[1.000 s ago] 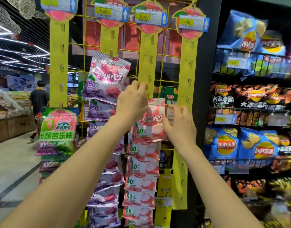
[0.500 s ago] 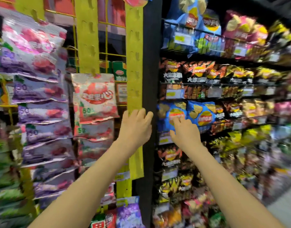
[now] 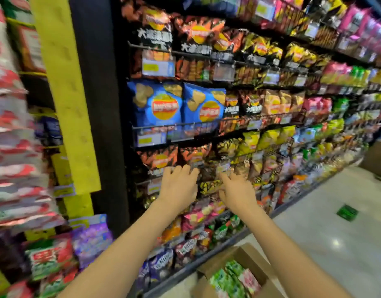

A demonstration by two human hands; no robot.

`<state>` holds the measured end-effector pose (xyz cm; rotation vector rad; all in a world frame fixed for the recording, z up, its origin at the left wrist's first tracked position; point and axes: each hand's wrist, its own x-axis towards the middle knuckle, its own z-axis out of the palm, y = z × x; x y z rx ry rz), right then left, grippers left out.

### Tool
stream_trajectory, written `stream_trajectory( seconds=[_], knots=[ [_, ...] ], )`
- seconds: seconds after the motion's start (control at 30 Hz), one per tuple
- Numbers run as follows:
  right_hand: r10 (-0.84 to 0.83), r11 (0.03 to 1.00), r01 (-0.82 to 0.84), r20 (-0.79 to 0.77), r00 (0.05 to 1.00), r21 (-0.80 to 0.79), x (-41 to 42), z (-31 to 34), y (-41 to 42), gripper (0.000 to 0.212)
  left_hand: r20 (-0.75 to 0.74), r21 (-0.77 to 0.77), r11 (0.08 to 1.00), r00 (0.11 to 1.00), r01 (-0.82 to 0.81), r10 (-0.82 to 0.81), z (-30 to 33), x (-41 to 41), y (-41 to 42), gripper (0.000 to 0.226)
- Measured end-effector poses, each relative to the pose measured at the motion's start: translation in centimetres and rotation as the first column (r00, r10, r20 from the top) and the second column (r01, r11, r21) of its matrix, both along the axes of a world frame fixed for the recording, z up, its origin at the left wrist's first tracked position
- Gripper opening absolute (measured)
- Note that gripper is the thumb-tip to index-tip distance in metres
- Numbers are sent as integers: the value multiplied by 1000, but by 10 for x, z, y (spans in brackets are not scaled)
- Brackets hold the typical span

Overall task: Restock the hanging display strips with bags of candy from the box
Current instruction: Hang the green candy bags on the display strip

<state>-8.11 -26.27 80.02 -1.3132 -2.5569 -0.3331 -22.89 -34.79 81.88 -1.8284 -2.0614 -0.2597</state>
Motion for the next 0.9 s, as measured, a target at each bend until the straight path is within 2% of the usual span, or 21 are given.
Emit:
stream_trajectory(
  seconds=[0.13,0.23,0.33,0.47,0.6,0.8,0.9],
  knots=[
    [43,999,-43,39,998,6,45,-27,25,39,75,-127,991,996,-37,46,-34,44,23,41],
    [70,992,-58,109,992,-113,76,-52,47,34,130,-224,973,988,-52,82,-63,76,40,38],
    [85,983,-61,131,988,-174,103,-79,65,39,150,-270,961,983,-64,108,-90,101,51,37],
    [61,951,-4,175,983,-309,127,-109,83,43,159,-387,918,975,-81,153,-121,124,66,43],
    [52,919,30,196,979,-394,146,-144,110,44,201,-491,868,959,-78,200,-153,140,86,39],
    [38,864,94,249,968,-495,163,-193,160,43,251,-568,822,943,-41,220,-205,149,129,34],
    [32,834,112,250,968,-540,167,-217,188,44,275,-614,789,931,-21,239,-230,146,160,40]
  ],
)
